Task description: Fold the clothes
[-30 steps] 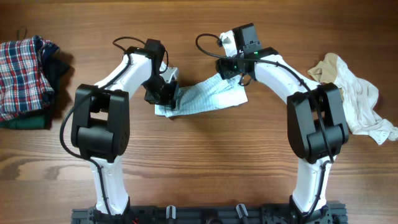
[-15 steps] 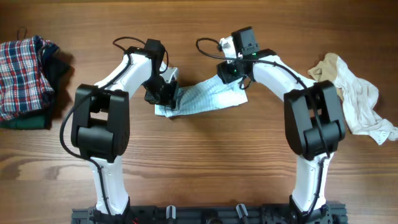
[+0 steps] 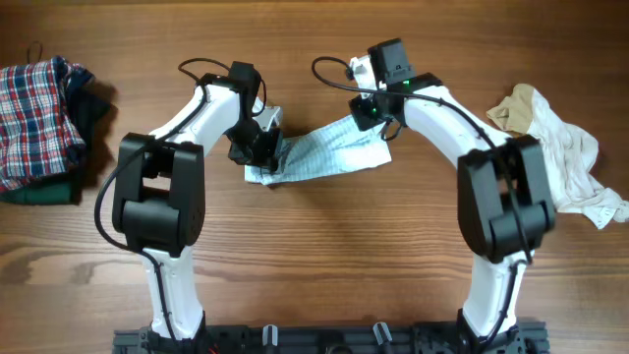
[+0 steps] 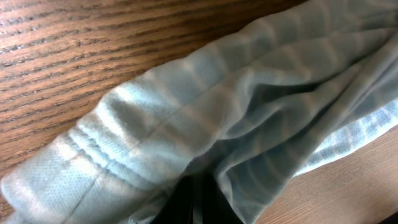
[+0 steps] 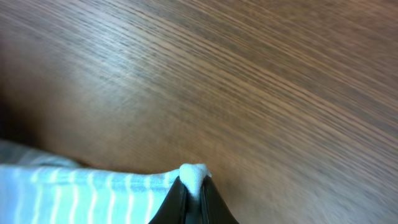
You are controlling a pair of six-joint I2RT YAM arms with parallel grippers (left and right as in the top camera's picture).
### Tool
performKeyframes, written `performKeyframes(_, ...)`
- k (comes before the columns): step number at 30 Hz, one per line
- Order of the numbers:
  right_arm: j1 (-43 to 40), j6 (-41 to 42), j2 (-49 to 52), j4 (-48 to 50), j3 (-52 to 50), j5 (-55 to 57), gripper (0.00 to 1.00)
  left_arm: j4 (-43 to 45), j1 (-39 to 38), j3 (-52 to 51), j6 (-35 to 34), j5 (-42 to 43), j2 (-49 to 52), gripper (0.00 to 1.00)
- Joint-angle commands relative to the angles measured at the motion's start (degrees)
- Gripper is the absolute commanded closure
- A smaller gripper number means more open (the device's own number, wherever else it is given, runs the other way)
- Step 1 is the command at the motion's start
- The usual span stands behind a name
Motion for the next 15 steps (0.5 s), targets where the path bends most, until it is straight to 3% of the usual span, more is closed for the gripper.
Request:
performKeyframes(1,0.1,-0.1,-4.5,-3.2,0.9,0.2,0.96,0.0,-0.2,-0.7,-0.5,-0.2,-1.1,0.92)
performKeyframes(10,0.1,-0.2,-4.6,-10.9,0.9,0.4,0.96,0.0,-0.2,-0.7,0.1,-0.2,-1.1,0.92)
performKeyframes(15,0.1,-4.1,-4.6,-4.6,0.9,0.1,0.96,0.0,-0.2,-0.7,0.1,-0.2,-1.1,0.91)
